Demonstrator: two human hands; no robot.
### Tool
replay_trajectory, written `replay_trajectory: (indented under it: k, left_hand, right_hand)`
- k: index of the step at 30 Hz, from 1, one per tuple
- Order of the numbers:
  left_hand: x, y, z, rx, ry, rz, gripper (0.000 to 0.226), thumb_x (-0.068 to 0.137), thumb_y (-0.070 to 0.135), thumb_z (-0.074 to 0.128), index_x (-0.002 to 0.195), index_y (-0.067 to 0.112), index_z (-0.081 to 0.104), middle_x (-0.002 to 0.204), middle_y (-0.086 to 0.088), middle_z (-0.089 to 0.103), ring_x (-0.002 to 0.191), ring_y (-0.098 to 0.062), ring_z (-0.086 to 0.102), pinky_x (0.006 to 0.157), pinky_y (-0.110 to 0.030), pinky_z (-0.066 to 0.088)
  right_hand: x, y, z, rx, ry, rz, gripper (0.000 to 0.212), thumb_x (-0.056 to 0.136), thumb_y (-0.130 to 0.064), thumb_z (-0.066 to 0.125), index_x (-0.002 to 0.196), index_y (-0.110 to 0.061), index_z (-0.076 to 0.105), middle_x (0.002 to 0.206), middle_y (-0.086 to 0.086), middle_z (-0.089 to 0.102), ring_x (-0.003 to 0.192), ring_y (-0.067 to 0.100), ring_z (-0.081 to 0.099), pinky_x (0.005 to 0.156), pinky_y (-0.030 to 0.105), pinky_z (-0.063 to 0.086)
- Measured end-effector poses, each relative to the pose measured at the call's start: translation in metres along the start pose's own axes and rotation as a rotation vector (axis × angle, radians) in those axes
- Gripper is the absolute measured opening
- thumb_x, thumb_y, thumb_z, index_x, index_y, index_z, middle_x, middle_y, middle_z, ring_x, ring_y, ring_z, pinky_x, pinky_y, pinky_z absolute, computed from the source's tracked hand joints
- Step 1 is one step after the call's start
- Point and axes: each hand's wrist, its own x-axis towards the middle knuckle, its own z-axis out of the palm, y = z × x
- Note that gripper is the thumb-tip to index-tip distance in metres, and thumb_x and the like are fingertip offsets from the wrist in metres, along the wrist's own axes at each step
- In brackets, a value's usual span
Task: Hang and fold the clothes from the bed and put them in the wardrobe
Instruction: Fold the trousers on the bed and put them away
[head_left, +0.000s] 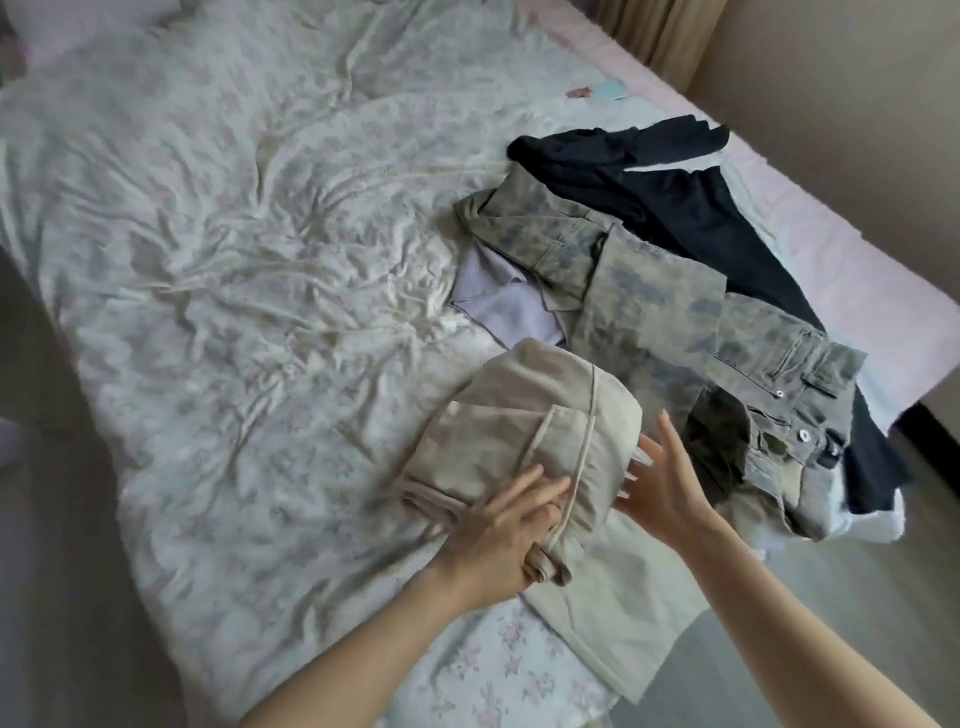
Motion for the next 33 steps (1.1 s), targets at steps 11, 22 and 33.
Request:
replay_trajectory:
  k: [11,22,33]
  left_hand:
    - [-0.03,-0.003,0.044,0.052,-0.298,-0.409,0.047,0.094,0.034,0.048,0.139,0.022,0.037,0.156,0.003,0.016,0.145,-0.014,0.004,0.117,-0.03,0.004]
    - [-0.023,-0.025,0.048,-0.477,0.4,-1.393,0.059,0.087,0.014,0.061,0.138,0.002,0.033,0.142,-0.019,0.031,0.131,-0.034,0.033,0.107,-0.043,0.033]
    - [0.023,-0.039,0.049,-0.79,0.795,-1.531,0.023,0.095,0.015,0.043,0.074,0.008,0.038,0.076,-0.004,0.043,0.068,-0.02,0.04,0.061,-0.033,0.036]
  right_hand:
    - [0.029,0.061,-0.041,-0.292,0.162,0.011,0.023,0.09,-0.029,0.057,0.107,-0.013,0.057,0.1,0.009,0.061,0.086,0.022,0.059,0.068,0.032,0.048]
    - [0.045,0.05,-0.046,-0.638,0.42,-0.334,0.033,0.091,-0.023,0.05,0.122,-0.012,0.052,0.108,0.007,0.055,0.097,0.019,0.053,0.079,0.029,0.046]
    - [0.065,0.023,-0.044,-0.913,0.42,-0.517,0.031,0.098,-0.02,0.045,0.07,-0.011,0.035,0.063,0.001,0.041,0.064,0.022,0.04,0.055,0.032,0.022]
